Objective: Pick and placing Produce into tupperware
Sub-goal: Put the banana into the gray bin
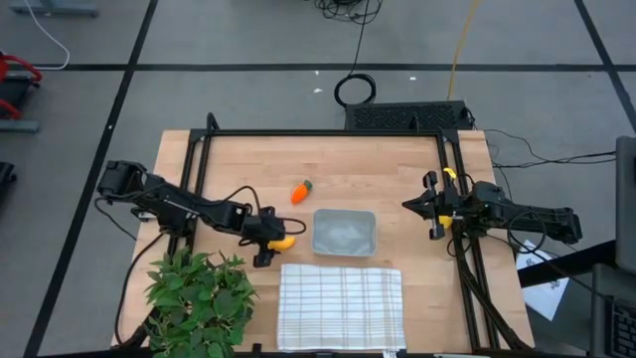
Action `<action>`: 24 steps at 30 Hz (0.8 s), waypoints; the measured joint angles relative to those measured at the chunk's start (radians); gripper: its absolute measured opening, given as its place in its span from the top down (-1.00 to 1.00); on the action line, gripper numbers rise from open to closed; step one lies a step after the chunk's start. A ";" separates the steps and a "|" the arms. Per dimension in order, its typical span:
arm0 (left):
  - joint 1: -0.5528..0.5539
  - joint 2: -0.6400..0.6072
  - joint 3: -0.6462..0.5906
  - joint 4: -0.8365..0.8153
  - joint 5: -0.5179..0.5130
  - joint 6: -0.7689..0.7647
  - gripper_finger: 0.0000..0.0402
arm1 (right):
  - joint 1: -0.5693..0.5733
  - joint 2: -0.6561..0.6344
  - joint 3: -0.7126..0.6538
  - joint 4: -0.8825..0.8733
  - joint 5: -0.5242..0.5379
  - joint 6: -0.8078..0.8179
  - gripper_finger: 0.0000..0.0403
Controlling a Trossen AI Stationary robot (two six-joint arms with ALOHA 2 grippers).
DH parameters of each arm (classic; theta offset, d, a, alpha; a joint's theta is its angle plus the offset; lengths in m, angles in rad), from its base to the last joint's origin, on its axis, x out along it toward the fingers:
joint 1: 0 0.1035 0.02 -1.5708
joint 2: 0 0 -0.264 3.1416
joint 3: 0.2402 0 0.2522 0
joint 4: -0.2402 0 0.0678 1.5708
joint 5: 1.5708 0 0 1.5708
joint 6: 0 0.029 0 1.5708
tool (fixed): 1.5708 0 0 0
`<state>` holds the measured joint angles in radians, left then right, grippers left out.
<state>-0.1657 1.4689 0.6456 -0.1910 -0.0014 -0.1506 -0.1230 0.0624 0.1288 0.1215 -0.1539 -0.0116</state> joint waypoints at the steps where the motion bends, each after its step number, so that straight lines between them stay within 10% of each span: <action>1: -0.004 0.000 0.000 0.000 -0.011 0.008 -0.49 | 0.000 0.000 0.000 0.000 0.000 0.000 1.00; 24: -0.004 0.133 0.005 0.020 -0.047 0.047 -0.49 | 0.000 0.006 0.000 0.000 0.000 0.000 1.00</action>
<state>-0.1697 1.6023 0.6506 -0.1708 -0.0485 -0.1032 -0.1228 0.0689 0.1288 0.1215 -0.1539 -0.0116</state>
